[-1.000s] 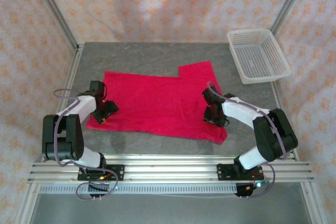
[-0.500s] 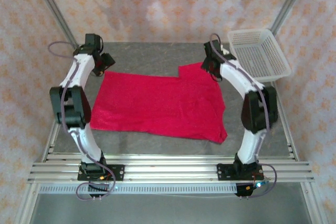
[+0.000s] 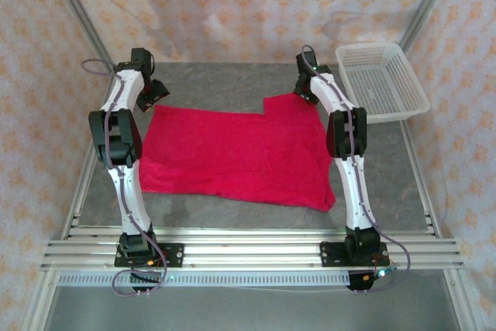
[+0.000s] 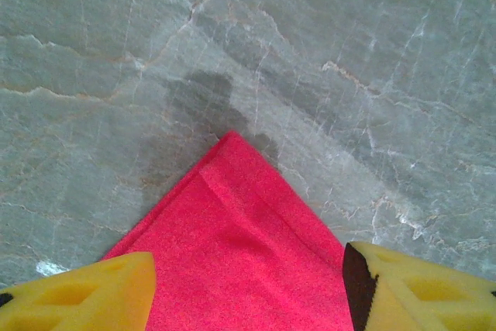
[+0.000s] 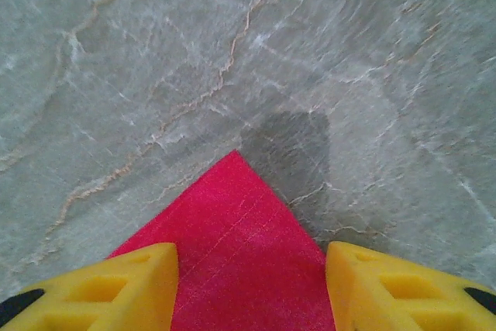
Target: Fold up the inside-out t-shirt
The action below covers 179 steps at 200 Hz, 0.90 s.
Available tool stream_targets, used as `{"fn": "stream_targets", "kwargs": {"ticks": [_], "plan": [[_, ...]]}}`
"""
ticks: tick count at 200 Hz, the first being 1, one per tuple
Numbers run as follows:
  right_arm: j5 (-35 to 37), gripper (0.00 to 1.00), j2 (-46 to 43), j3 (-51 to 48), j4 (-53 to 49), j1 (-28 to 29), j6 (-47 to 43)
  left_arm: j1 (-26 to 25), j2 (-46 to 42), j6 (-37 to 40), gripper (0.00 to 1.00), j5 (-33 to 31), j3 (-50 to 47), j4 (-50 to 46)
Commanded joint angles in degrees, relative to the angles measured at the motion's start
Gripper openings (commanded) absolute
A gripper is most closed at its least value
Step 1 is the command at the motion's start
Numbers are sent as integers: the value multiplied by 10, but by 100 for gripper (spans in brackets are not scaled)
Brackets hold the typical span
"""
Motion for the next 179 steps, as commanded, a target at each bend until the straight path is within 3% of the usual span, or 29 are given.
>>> {"fn": "stream_targets", "kwargs": {"ticks": [1, 7, 23, 59, 110, 126, 151, 179], "plan": [[-27, 47, 9, 12, -39, 0, -11, 14, 22, 14, 66, -3, 22, -27], [-29, 46, 7, 6, -34, 0, -11, 15, 26, 12, 66, 0, 25, -27], [-30, 31, 8, 1, -30, 0, -14, 15, 35, 9, 66, 13, 31, -21], [-34, 22, 7, 1, -30, 0, -28, 17, 73, -4, 67, 65, 60, -10], [-32, 10, 0, 6, -31, 0, -43, 14, 126, -23, 63, 64, 116, -19], [-31, 4, 0, 9, -31, 0, -51, 13, 136, -24, 51, 62, 130, -22], [-28, 0, -1, 15, -29, 0, -70, 13, 139, -23, 15, 53, 143, -31], [-30, 0, -15, 21, -20, -1, -91, 13, 130, -20, 4, 46, 147, -39]]}}
